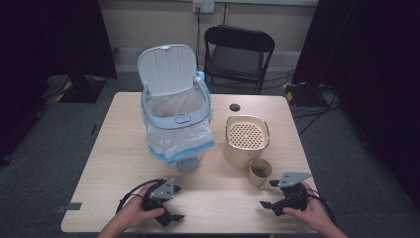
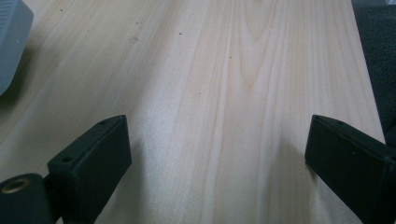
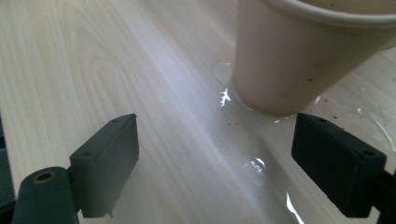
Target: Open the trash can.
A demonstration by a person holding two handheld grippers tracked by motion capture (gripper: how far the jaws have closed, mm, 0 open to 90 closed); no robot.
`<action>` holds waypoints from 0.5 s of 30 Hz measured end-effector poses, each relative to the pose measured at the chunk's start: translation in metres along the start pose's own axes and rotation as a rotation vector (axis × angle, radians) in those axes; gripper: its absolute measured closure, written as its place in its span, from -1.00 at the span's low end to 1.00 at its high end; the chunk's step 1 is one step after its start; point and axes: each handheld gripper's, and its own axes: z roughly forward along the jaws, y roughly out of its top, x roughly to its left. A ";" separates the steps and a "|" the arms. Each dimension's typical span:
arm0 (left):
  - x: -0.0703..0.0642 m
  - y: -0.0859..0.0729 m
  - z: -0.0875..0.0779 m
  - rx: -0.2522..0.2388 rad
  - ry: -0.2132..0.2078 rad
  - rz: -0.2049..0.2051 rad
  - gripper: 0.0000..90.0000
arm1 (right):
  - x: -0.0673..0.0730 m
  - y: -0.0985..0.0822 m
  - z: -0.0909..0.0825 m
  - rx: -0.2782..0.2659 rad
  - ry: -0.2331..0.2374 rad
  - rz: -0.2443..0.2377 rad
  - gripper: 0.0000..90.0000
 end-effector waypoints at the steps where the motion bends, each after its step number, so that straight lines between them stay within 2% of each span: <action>1: 0.000 0.000 0.000 0.001 0.000 -0.001 -0.86 | 0.000 0.000 0.000 0.000 0.000 0.000 -0.68; 11: 0.000 0.000 0.000 0.002 -0.001 -0.001 -0.86 | -0.017 0.002 0.007 -0.039 -0.030 0.054 -0.68; 15: 0.000 0.000 0.000 0.001 0.001 -0.002 -0.86 | -0.021 0.004 0.010 -0.040 -0.048 0.046 -0.68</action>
